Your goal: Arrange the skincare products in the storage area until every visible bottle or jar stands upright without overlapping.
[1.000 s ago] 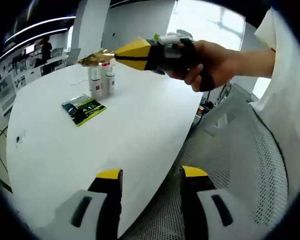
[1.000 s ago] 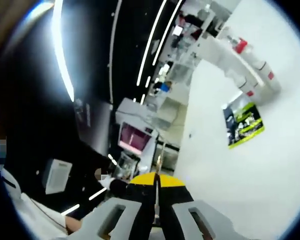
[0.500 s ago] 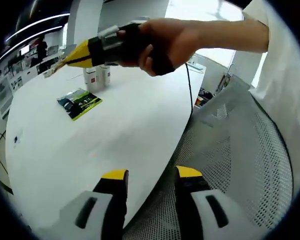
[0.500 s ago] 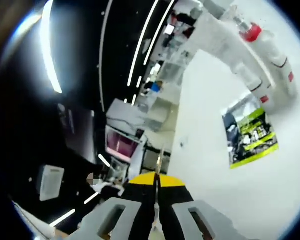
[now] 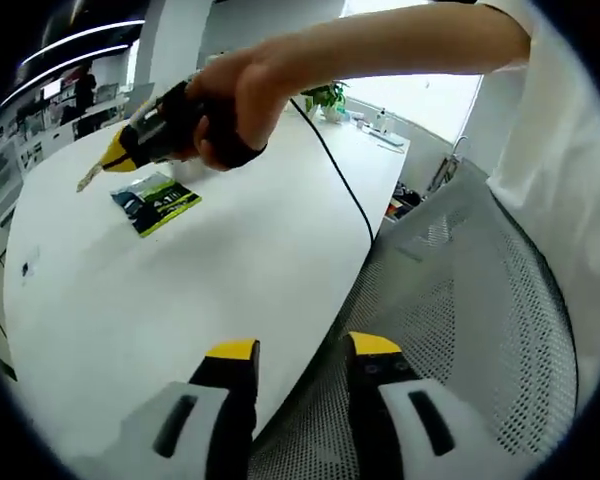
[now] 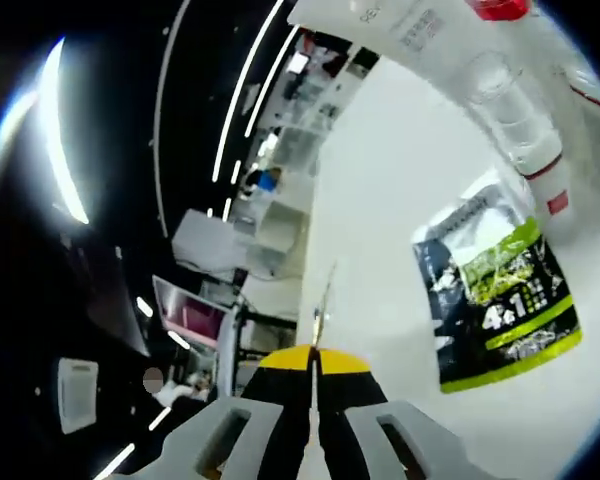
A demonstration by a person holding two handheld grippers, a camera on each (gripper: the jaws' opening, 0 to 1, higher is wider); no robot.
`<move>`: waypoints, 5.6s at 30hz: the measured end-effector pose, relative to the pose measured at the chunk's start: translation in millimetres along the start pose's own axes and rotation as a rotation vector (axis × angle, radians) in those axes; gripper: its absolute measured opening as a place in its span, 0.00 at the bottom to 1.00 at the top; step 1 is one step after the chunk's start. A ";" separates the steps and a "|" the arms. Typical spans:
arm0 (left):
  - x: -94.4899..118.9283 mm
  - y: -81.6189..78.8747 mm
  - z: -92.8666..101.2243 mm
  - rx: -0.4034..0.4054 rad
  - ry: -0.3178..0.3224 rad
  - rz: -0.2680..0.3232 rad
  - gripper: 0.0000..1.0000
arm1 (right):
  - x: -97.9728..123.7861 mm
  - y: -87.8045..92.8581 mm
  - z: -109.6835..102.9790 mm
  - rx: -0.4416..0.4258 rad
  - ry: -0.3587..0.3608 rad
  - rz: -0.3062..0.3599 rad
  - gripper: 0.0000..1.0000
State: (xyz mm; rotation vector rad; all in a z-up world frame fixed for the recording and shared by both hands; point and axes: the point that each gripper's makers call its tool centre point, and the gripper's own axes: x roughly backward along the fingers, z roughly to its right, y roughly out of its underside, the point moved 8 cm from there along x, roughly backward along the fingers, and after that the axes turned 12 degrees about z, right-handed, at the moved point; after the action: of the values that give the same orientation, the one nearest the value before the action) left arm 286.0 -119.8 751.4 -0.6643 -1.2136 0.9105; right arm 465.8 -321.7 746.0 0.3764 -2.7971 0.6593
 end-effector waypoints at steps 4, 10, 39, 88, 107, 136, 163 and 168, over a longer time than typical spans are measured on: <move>0.1 -0.2 -0.7 0.015 0.000 0.006 0.28 | -14.4 -0.9 4.8 0.018 0.032 -0.027 0.00; 0.8 -0.6 -0.8 0.023 0.002 0.013 0.28 | -37.8 -5.3 9.9 0.060 0.086 -0.079 0.00; 2.8 -1.2 -2.9 0.006 -0.016 0.003 0.22 | -37.9 -8.2 36.9 0.171 0.267 -0.125 0.09; 2.9 0.6 -3.5 0.004 -0.014 -0.010 0.23 | 58.0 53.6 -21.2 0.639 -0.078 -0.257 0.21; 20.5 -32.6 -45.2 0.284 0.072 0.188 0.27 | 228.9 55.8 30.3 0.812 -0.005 -0.353 0.22; 53.5 -122.4 -155.4 0.754 0.013 0.976 0.15 | 279.2 86.8 9.2 1.215 -0.072 -0.346 0.22; 39.6 -69.4 -297.2 -0.324 -0.406 -0.290 0.30 | 269.6 101.4 15.4 1.378 -0.079 -0.425 0.34; 31.7 -75.1 -323.8 -0.319 -0.424 -0.287 0.53 | 269.3 103.4 16.7 1.377 -0.079 -0.440 0.34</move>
State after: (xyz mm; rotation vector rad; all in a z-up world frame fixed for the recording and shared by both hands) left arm 619.9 -117.5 751.3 -0.5395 -1.8083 0.6360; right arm 179.3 -291.8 768.3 1.1600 -1.7174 2.3054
